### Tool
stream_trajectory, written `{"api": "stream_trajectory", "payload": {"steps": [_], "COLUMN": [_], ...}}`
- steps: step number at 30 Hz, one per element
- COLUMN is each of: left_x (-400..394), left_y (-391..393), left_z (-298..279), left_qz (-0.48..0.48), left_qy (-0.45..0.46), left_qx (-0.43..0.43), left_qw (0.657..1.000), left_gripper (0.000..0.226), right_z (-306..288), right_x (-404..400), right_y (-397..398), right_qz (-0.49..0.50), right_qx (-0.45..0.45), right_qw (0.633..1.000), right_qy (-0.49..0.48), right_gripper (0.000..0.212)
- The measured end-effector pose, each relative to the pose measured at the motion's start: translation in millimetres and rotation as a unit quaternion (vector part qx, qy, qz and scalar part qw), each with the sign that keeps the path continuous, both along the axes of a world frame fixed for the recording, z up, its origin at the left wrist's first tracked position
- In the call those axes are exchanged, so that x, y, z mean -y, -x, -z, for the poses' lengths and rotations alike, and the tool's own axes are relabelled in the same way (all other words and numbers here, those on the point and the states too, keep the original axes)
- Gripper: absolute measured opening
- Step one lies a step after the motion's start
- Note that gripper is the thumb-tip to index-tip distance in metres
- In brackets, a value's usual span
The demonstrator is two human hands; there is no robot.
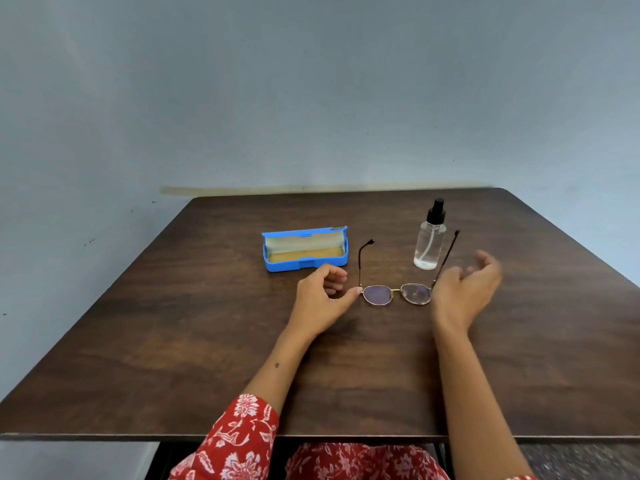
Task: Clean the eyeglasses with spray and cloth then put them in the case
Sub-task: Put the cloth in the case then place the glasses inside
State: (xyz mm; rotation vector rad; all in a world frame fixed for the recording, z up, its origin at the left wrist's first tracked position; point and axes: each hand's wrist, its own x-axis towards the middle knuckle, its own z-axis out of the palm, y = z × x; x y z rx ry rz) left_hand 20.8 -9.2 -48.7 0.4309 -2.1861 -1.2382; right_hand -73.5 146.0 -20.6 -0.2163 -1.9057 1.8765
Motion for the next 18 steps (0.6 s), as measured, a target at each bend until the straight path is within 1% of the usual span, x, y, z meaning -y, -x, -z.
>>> {"api": "stream_trajectory", "payload": {"steps": [1,2,3,6,9,11,13,16,18], "left_x": [1.2,2.0,3.1,4.4,5.8,6.3,9.4,12.4,11.3], "left_y": [-0.4,-0.5,-0.6,-0.1,0.6,-0.5,-1.4,-2.2,-2.4], "left_z": [-0.9,-1.7,-2.3,-2.4,-1.2,-1.8,-1.1,0.1,1.2], "left_qz": [0.003,0.005,0.006,0.008,0.001,-0.007,-0.019,-0.029,-0.030], "left_qy": [-0.004,-0.007,-0.011,-0.022,-0.031,-0.026,-0.030,-0.027,0.004], "left_qx": [0.010,0.016,0.018,0.015,0.013,0.016,0.010,0.000,-0.001], "left_qw": [1.000,1.000,1.000,1.000,0.999,1.000,0.999,0.999,1.000], "left_gripper": [0.027,0.026,0.026,0.027,0.019,0.012,0.010,0.015,0.020], "right_z": [5.9,9.7,11.3,9.6,15.5,20.9,24.0,26.6,28.1], "right_x": [-4.7,-7.9,-9.3,-5.6,1.1,3.3,4.9,5.8,5.5], "right_y": [5.1,7.9,9.3,9.7,10.4,11.0,10.7,9.2,8.5], "right_qz": [-0.045,-0.089,-0.125,-0.182,-0.205,-0.216,-0.230,-0.240,-0.237], "right_qx": [0.063,0.100,0.110,0.083,0.057,0.044,0.032,0.016,0.011], "right_qw": [0.997,0.991,0.984,0.975,0.971,0.967,0.961,0.956,0.956], "right_qy": [-0.011,-0.032,-0.057,-0.093,-0.106,-0.124,-0.147,-0.169,-0.175], "right_gripper": [0.043,0.038,0.034,0.021,0.012,0.014,0.016,0.020,0.022]}}
